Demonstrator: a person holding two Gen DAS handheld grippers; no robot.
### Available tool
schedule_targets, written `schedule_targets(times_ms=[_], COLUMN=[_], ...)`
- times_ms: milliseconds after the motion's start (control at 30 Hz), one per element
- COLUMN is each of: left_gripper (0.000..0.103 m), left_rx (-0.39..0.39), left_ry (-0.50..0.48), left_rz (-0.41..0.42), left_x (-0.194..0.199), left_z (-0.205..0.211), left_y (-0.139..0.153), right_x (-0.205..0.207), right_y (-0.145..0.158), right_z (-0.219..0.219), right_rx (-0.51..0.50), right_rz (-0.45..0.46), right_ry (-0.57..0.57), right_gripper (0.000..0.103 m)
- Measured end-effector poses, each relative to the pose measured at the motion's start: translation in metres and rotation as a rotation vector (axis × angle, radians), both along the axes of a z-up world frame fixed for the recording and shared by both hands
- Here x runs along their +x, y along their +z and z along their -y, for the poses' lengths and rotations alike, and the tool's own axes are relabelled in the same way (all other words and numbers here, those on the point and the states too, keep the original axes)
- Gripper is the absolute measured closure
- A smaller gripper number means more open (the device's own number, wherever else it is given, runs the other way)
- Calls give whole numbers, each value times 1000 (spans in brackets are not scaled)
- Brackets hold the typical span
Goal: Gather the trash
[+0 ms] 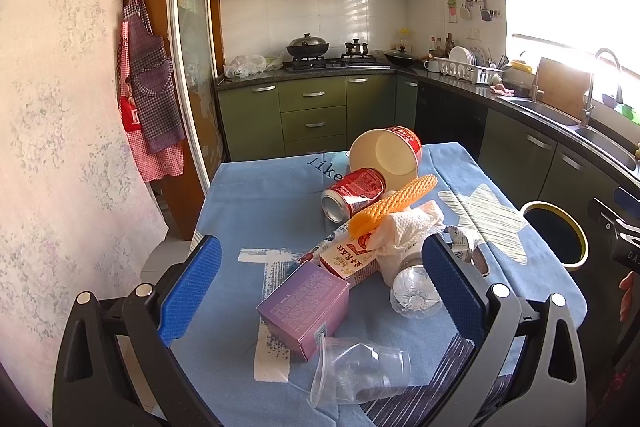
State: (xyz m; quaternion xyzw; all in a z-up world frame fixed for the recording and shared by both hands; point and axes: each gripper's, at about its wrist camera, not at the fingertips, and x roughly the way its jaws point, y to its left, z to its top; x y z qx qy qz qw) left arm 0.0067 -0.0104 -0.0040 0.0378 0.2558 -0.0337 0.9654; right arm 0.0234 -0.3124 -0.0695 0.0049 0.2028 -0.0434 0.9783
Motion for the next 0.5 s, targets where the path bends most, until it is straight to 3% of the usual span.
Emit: schedule_targets(times_ms=[267,500], left_gripper=[4,4], left_rx=[-55,-43], left_ry=[-21,-3], left_rz=[-52,-59], left_x=[24,80], left_z=[-9,-28], left_y=[-6,-5], right_x=[14,68], right_y=[1,8], right_z=[-3,-26], right_rx=[-25,-101], right_rz=[-3,6], right_ry=[-7,49], right_gripper=[6,6])
